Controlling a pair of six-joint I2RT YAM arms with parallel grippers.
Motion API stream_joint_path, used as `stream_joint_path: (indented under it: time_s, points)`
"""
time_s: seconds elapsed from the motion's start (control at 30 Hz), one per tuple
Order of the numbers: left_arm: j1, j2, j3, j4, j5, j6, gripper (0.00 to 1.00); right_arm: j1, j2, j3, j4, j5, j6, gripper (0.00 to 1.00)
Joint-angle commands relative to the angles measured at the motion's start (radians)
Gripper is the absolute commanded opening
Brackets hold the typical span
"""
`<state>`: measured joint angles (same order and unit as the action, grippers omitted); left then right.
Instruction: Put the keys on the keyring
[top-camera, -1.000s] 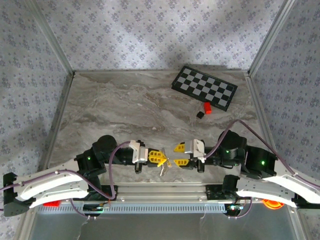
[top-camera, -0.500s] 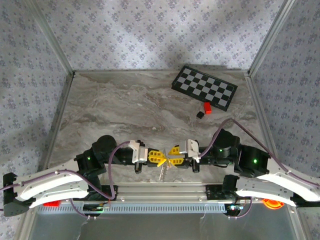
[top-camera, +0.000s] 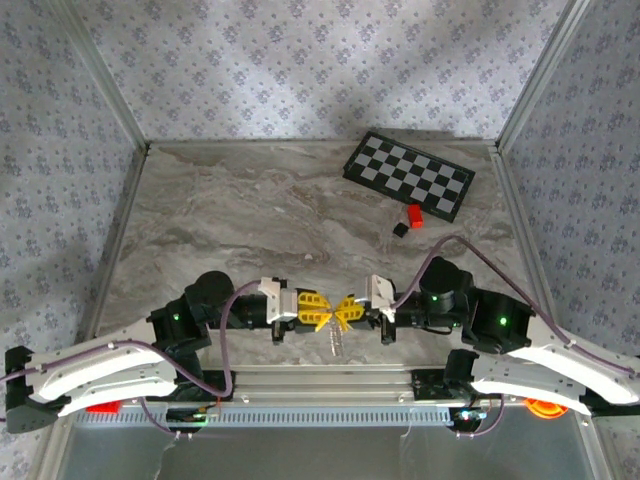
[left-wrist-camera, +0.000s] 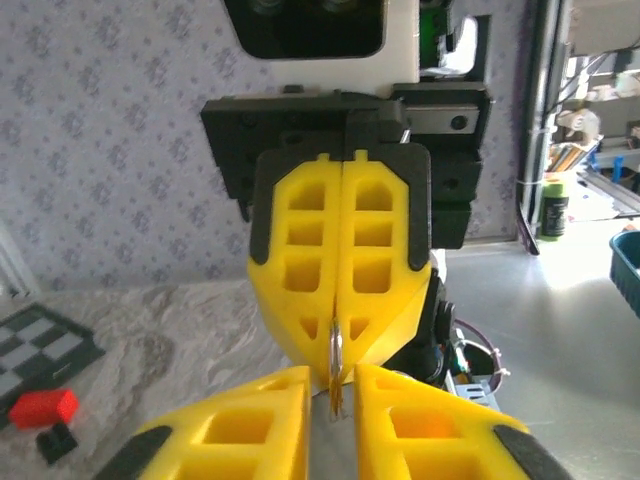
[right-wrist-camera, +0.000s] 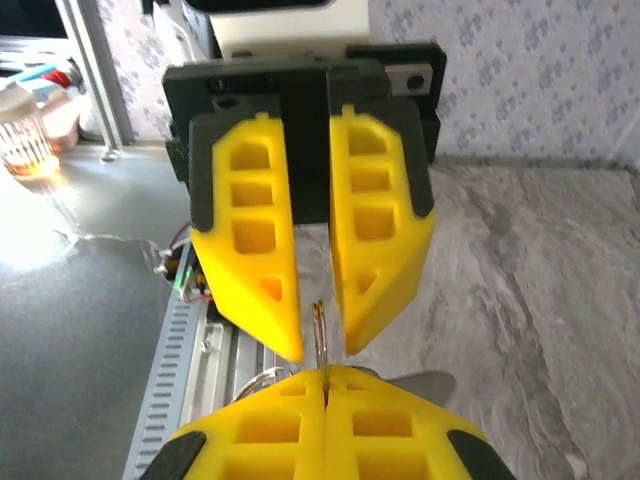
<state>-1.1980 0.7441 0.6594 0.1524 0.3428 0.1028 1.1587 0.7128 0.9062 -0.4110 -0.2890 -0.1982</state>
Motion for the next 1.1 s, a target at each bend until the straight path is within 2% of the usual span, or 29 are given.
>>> stream_joint_path:
  time_s: [0.0,0.1,0.2,0.4,1.07]
  points:
    - [-0.002,-0.039,0.041,-0.065,-0.094,0.006,0.26,-0.009,-0.003,0.065,-0.085,0.065,0.004,0.0]
    - [-0.002,-0.052,0.052,-0.119,-0.136,0.016,0.29,-0.02,0.025,0.117,-0.167,0.092,-0.012,0.0]
    - [-0.001,-0.049,0.067,-0.15,-0.132,0.023,0.29,-0.025,0.073,0.168,-0.248,0.107,-0.018,0.0]
    - [0.0,-0.007,0.07,-0.109,-0.116,0.019,0.32,-0.029,0.193,0.247,-0.379,0.165,-0.057,0.0]
    - [-0.002,0.072,0.083,-0.132,-0.15,0.077,0.3,-0.036,0.235,0.273,-0.368,0.048,-0.089,0.0]
